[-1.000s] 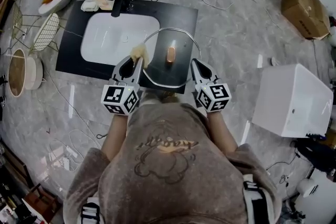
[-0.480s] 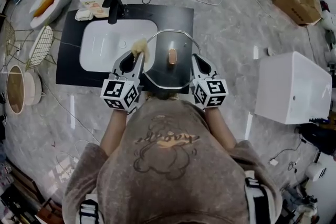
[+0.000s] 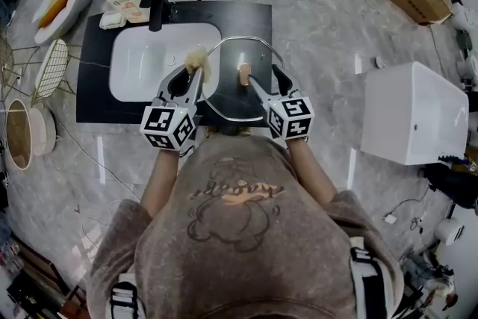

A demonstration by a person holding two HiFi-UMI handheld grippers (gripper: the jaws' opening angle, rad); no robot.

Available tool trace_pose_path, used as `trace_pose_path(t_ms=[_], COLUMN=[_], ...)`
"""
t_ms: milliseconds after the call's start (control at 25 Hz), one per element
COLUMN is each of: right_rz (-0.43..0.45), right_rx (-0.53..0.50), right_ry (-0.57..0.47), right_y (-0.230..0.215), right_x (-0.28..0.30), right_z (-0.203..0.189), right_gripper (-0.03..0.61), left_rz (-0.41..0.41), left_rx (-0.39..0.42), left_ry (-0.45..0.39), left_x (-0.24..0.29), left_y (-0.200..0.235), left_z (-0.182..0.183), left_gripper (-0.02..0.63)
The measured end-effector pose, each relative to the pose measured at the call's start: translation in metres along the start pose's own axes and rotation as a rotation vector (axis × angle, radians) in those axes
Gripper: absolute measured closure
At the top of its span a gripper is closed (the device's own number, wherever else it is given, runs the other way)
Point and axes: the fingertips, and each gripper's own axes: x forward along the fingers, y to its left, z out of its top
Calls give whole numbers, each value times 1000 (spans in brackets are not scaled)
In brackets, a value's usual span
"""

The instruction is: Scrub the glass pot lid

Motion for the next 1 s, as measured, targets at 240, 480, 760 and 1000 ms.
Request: trace_pose_path(t_ms=[240, 480, 760, 1000], right_rz=[23, -4, -75, -108], right_rx=[-34, -50, -55, -100], right_ry=[100, 195, 246, 272], right_y=[10, 8, 4, 2], right_x=[36, 66, 86, 99], right_z=[-25, -55, -79, -86], right_gripper=[262, 276, 321, 313], left_rz=[12, 31, 51, 65], left_rx=[-13, -29, -40, -43], left_ry=[10, 19, 21, 20], left_x=[-6, -14, -22, -28], left_y=[12, 25, 38, 45], left_z=[-4, -9, -9, -9], left_gripper=[540, 540, 540, 540])
